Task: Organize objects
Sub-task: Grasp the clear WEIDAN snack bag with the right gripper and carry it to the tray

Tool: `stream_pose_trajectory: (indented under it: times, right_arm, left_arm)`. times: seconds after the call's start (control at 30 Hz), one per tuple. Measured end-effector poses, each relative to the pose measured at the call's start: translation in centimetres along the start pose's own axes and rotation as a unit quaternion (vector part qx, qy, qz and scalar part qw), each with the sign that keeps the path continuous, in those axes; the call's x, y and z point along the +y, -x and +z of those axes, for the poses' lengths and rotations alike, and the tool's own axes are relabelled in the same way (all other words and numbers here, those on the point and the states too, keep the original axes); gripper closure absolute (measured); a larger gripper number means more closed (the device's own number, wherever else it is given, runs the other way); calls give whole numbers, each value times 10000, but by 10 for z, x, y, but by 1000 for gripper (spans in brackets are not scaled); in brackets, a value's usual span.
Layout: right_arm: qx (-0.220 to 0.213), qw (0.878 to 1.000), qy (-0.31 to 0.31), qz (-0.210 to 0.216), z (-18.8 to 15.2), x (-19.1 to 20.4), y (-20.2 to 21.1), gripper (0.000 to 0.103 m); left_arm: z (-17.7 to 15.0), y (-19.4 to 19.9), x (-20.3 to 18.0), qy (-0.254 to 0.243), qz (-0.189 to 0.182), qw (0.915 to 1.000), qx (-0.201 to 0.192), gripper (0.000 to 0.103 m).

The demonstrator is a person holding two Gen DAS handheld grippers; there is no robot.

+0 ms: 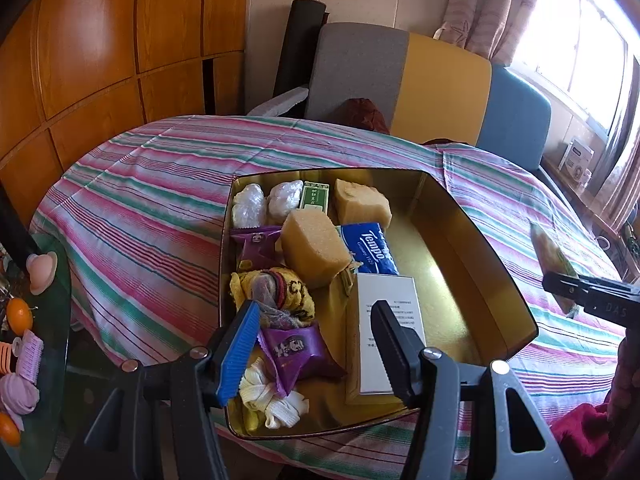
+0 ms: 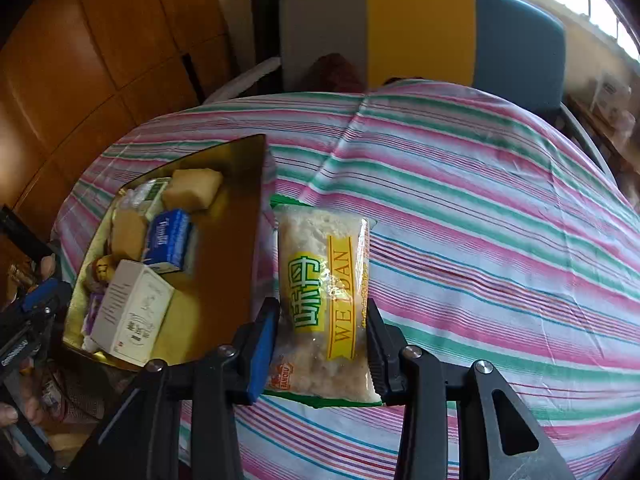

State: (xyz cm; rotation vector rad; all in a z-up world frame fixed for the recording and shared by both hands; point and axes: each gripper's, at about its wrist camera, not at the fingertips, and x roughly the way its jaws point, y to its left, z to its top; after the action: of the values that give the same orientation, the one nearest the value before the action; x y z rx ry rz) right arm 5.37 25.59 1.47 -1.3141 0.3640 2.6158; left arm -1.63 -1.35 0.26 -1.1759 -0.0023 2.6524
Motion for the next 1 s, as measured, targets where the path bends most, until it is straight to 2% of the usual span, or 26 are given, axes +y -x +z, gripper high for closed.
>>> stream_pose_trajectory:
  times: [0.13,0.57,0.8,1.0]
  right_arm:
    - [46,9993,299,239,6,33,-5,62]
    - [751,9930,839,357,3,93,-66,62]
    - [1027,9908,862,159,-9,98,-95,61]
    - [970,9918,823,133,-16,93,-97,53]
  left_arm:
    - [2,-1,9,125,14,9999,10,45]
    - [8,0,45,465,317,9984,-68,42]
    - [9,2,42,363,334,9987,-130,39]
    - [9,2,40,300,349,9988,-137,39]
